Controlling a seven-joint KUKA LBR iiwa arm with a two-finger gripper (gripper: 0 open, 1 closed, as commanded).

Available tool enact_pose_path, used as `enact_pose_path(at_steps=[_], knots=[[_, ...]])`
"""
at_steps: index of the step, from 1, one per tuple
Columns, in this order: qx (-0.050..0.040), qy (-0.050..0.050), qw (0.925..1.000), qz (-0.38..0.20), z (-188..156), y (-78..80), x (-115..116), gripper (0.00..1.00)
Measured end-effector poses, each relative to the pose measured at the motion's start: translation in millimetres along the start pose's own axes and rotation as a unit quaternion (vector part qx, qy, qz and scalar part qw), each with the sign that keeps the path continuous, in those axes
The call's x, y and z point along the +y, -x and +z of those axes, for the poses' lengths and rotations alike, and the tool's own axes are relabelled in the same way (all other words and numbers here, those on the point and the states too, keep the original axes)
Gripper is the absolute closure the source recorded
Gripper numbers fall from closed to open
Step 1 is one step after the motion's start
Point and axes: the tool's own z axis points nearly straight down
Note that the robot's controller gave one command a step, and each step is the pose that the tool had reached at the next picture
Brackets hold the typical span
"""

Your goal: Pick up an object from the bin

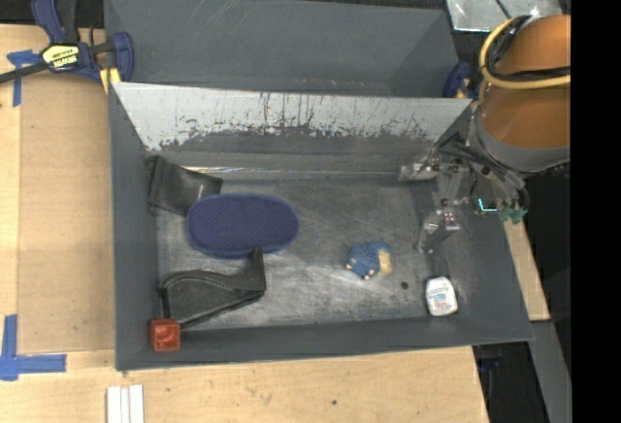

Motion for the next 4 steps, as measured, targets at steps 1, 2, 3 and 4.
enact_pose_path(at_steps=[1, 2, 3, 4], knots=[[-0.0085, -0.001, 0.9951, -0.099, 148.7, -47.6, 48.4, 0.00], [-0.0069, -0.001, 0.9928, -0.120, 118.9, -7.9, 43.7, 0.00], [-0.0028, -0.001, 0.9766, -0.215, 118.8, -15.7, 26.9, 0.00], [-0.0035, -0.001, 0.9675, -0.253, 148.1, 4.6, 22.8, 0.00]])
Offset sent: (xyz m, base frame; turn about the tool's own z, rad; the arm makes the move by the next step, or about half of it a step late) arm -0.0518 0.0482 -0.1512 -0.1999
